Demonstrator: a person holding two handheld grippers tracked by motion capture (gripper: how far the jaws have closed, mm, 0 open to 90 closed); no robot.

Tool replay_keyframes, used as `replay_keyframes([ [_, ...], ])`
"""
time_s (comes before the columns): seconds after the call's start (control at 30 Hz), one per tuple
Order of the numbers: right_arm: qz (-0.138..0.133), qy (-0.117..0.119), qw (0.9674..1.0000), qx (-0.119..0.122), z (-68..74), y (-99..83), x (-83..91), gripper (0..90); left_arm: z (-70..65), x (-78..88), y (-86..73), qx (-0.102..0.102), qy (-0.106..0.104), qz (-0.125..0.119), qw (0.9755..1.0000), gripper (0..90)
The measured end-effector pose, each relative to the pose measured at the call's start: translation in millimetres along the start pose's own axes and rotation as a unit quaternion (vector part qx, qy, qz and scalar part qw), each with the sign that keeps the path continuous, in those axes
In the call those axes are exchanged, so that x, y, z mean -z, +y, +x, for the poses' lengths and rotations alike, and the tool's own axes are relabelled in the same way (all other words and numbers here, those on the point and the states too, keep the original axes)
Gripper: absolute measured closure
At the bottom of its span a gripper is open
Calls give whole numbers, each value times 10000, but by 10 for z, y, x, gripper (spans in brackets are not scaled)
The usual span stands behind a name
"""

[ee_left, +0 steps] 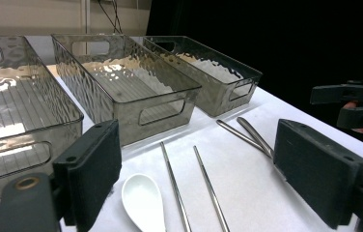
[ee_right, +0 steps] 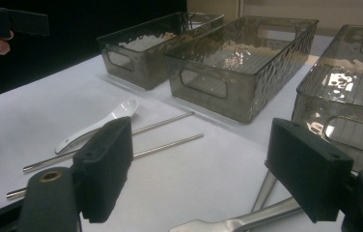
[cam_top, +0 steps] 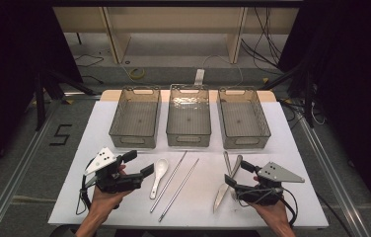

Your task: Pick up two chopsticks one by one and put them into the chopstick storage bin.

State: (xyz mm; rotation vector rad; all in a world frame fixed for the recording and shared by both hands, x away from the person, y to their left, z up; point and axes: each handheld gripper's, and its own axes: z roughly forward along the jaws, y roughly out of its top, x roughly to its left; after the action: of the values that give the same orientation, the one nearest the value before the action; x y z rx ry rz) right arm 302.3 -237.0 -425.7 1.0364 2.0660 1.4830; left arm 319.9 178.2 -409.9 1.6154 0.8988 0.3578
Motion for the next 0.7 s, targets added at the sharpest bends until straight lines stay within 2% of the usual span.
replay_keyframes([
  [0.33,25,-11,10000,29,8,4,0,259,1,-2,3,50,14,-3,10000,169],
  [0.43,46,-31,10000,57,10,11,1,260,1,-16,11,78,19,85,9999,169],
  [0.47,46,-31,10000,57,10,11,1,260,-1,-29,16,76,50,181,9998,169],
  [0.53,126,-44,9999,102,12,21,0,269,-15,-67,33,-65,183,418,9989,170],
  [0.6,203,-23,9997,136,9,29,-8,269,-63,-125,67,-88,174,665,9976,170],
  [0.63,251,-30,9996,135,6,32,-12,269,-63,-125,67,-88,174,665,9976,174],
  [0.7,285,-47,9995,109,-6,33,-15,269,-106,-184,90,-143,147,937,9954,190],
])
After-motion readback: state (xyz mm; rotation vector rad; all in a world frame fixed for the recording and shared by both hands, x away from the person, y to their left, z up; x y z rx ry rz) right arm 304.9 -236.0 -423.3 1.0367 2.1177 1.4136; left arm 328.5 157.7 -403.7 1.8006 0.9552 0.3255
